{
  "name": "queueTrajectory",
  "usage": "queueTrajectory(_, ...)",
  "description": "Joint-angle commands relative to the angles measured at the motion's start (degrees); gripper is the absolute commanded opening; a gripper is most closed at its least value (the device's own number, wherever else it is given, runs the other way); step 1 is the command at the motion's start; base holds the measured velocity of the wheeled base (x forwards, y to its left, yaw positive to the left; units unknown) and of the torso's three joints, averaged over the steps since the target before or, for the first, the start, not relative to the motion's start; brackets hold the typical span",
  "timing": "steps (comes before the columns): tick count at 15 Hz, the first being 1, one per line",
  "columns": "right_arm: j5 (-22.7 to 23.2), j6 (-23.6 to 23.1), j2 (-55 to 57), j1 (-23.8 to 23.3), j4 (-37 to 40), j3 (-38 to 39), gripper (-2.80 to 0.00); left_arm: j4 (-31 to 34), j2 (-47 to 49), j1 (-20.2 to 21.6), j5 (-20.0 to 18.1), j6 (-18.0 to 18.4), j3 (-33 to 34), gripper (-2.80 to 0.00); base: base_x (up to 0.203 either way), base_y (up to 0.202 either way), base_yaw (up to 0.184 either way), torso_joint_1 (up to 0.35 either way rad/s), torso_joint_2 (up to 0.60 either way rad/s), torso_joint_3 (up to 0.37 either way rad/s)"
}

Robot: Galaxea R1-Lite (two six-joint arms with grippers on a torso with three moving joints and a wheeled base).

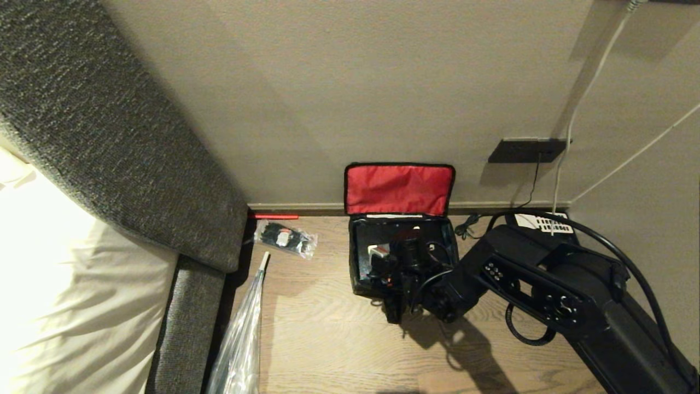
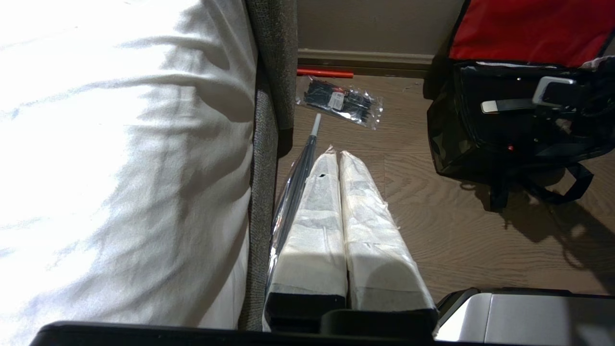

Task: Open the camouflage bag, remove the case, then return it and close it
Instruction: Grip the handle

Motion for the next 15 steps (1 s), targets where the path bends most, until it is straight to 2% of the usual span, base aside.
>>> queueTrajectory(1, 0.21, 0.86, 3.18, -0.76, 1.14, -3.11, 0.00, 0.01, 0.00, 0.00, 0.00, -0.04, 0.00, -2.80, 0.000, 0.000, 0.000, 0.000, 0.00, 0.000)
queueTrajectory(10, 4.27, 3.22, 11.27, -2.69, 1.56, -16.31, 0.00, 0.01, 0.00, 0.00, 0.00, 0.03, 0.00, -2.80, 0.000, 0.000, 0.000, 0.000, 0.00, 0.000)
queueTrajectory(13, 6.00, 2.58, 13.12, -3.43, 2.01, -19.69, 0.00, -0.02, 0.00, 0.00, 0.00, -0.06, 0.00, -2.80, 0.000, 0.000, 0.000, 0.000, 0.00, 0.000)
queueTrajectory(15, 6.67, -0.64, 13.76, -4.05, 1.68, -20.74, 0.00, 0.01, 0.00, 0.00, 0.00, 0.03, 0.00, -2.80, 0.000, 0.000, 0.000, 0.000, 0.00, 0.000)
